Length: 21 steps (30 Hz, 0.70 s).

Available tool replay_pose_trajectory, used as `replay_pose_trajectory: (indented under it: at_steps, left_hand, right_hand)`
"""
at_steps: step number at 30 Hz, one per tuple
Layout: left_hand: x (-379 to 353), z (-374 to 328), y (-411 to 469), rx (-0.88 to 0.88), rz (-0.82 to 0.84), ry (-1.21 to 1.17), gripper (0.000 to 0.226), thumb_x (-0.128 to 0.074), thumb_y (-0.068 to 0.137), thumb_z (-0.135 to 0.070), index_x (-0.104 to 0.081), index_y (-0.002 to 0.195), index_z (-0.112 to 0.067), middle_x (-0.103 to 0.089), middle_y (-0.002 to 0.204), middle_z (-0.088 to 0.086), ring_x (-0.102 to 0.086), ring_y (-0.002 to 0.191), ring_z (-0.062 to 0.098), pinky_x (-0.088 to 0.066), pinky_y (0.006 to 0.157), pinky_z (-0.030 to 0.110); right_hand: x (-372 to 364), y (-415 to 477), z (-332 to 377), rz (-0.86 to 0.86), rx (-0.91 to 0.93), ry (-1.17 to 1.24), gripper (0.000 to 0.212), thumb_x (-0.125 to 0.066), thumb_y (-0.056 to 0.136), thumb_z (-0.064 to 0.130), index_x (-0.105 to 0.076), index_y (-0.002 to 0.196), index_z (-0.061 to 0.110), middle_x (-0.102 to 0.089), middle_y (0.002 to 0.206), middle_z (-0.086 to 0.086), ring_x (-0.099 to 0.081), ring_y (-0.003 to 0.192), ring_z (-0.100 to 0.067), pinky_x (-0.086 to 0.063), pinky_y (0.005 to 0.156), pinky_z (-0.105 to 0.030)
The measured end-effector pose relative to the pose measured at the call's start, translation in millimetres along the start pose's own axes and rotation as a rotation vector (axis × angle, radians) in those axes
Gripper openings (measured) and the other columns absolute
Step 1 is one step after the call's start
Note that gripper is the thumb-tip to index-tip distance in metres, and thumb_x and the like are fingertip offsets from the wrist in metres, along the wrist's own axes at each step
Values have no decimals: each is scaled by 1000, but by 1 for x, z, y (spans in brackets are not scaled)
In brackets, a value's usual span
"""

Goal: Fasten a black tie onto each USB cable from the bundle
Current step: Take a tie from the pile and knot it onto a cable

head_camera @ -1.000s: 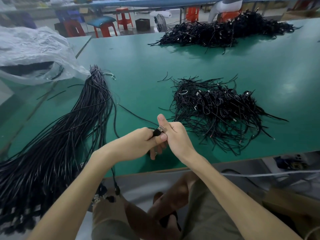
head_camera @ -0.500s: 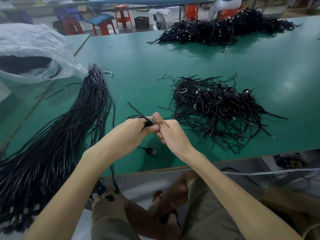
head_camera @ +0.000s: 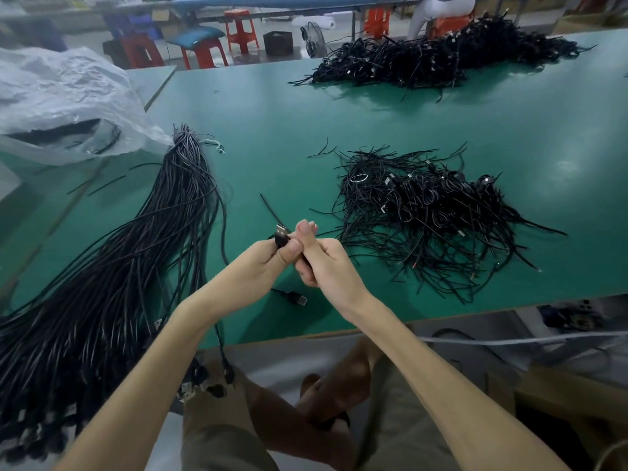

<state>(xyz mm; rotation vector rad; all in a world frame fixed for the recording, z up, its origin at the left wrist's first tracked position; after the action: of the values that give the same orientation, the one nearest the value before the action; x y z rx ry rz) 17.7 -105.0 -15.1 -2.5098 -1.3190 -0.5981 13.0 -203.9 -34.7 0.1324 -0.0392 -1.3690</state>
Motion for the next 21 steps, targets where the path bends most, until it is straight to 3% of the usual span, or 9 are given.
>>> replay_pose_trajectory:
  at_steps: [2, 5, 10, 13, 15, 16, 18, 21]
  left_hand:
    - [-1, -2, 1, 13, -52, -123, 56, -33, 104, -39, -69, 120, 1, -66, 127, -27, -46, 136, -9, -28, 118, 14]
    - [-1, -8, 3, 5, -154, -318, 56, -34, 103, -42, -51, 147, -11, -60, 144, -7, -56, 133, 5, -39, 116, 23]
    - [5, -18, 7, -70, -255, -651, 59, -26, 109, -41, -52, 142, 0, -64, 141, 9, -60, 132, 23, -44, 114, 33]
    - [15, -24, 9, -119, -272, -807, 61, -20, 111, -42, -53, 139, 2, -64, 139, 13, -61, 131, 25, -49, 108, 31]
    - [19, -24, 9, -100, -274, -930, 61, -23, 110, -45, -57, 134, -2, -70, 130, 8, -69, 115, 16, -55, 95, 26]
    - [20, -23, 8, -92, -273, -989, 59, -25, 109, -46, -59, 131, -3, -73, 120, 2, -71, 97, 11, -56, 88, 25]
    - [22, -21, 5, -93, -260, -1090, 53, -30, 110, -47, -62, 124, -7, -68, 97, -7, -55, 62, 5, -53, 75, 24]
    - [29, -25, 0, -112, -233, -1237, 47, -32, 109, -46, -67, 105, -15, -55, 78, -14, -33, 44, 6, -44, 62, 17]
  right_hand:
    - [-2, 0, 0, -8, 8, 18, 70, -34, 101, 55, -44, 55, 3, -35, 47, 6, -29, 45, -7, -26, 48, -18]
    - [-5, 0, 0, -25, 25, 37, 65, -31, 110, 42, -38, 51, 15, -35, 45, 10, -29, 45, -6, -26, 48, -18]
    - [-13, 1, -2, 8, 24, 44, 62, -33, 109, 44, -36, 53, 17, -32, 48, 6, -23, 47, -10, -20, 48, -23]
    - [-13, 2, -6, -13, 22, -2, 63, -34, 109, 47, -34, 52, 19, -31, 49, 2, -23, 47, -10, -20, 49, -24]
    - [-10, 3, -8, -29, 16, -34, 63, -37, 107, 51, -31, 53, 21, -29, 52, -1, -22, 48, -11, -19, 50, -26]
    - [-9, 3, -9, -32, 22, -65, 64, -40, 105, 56, -29, 54, 20, -28, 52, -2, -22, 49, -12, -19, 51, -28]
    - [-7, 3, -7, -19, 49, -147, 72, -44, 97, 69, -26, 54, 14, -26, 52, -4, -21, 51, -16, -19, 52, -32]
    - [-2, 1, -4, 21, 62, -214, 78, -45, 85, 81, -22, 57, 12, -21, 54, -2, -17, 53, -15, -15, 54, -32]
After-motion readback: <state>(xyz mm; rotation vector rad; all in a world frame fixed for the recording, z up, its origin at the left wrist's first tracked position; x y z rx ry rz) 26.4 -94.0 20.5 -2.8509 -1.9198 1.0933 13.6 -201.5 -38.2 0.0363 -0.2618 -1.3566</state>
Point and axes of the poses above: each hand's wrist, its own y-axis towards the middle knuckle, its own x-axis out of the back of the hand, z = x × y, the point moved 7 cm from there along y, towards the middle knuckle
